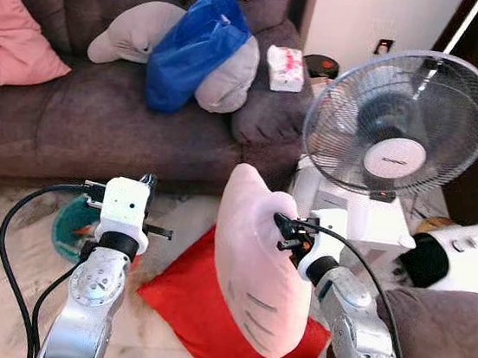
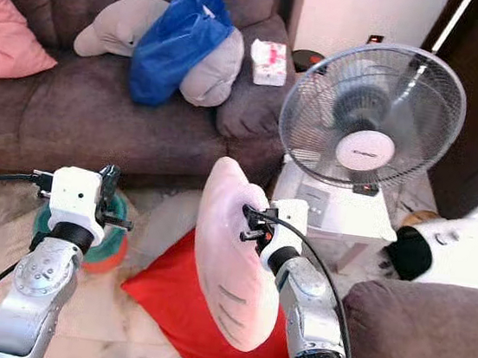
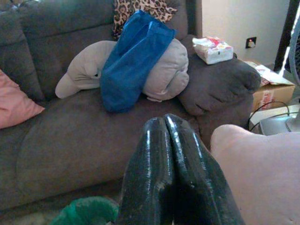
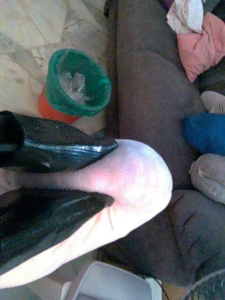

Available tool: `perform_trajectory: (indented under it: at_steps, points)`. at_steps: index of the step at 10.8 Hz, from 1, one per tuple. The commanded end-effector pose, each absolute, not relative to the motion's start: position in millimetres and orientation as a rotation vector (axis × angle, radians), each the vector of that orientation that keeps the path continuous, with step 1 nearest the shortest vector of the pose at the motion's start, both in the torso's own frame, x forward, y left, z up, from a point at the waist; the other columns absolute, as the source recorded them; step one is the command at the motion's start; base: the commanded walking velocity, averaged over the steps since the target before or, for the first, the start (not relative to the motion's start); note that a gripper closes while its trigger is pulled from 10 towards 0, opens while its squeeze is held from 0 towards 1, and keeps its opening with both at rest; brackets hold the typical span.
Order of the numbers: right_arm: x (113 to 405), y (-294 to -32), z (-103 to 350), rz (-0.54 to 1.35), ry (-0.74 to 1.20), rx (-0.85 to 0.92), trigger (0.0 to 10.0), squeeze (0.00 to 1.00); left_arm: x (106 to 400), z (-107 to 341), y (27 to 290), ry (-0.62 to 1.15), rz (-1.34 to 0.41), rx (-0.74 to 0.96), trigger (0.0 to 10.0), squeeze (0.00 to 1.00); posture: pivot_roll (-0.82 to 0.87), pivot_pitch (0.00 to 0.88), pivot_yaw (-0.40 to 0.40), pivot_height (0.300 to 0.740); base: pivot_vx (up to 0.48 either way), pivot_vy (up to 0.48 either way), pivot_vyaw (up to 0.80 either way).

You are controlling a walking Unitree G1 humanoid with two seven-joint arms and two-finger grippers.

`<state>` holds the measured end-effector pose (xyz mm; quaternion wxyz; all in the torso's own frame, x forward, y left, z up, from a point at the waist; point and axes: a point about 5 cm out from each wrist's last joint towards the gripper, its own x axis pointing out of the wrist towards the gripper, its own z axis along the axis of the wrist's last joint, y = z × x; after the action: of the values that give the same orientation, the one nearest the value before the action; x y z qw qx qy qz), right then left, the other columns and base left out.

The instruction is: Move the pillow to the sofa from floor

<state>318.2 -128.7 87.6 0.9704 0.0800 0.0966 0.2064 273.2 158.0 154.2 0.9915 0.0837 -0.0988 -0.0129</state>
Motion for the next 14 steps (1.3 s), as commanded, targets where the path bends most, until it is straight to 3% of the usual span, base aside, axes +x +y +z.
perform_trajectory:
  at_steps: [1,14]
  points:
    - [325.6,-127.2,106.4,0.426,0.107,0.158,10.0,0.0,271.1,152.4,161.0,-0.196,-0.008,0.173,10.0,0.0,0.09,0.118,-0.039,0.74,0.0,0.0,0.0]
    - [327.9,-131.3,106.9,0.407,0.105,0.168,10.0,0.0,273.0,150.1,161.6,-0.189,0.021,0.136,10.0,0.0,0.08,0.099,-0.046,0.74,0.0,0.0,0.0]
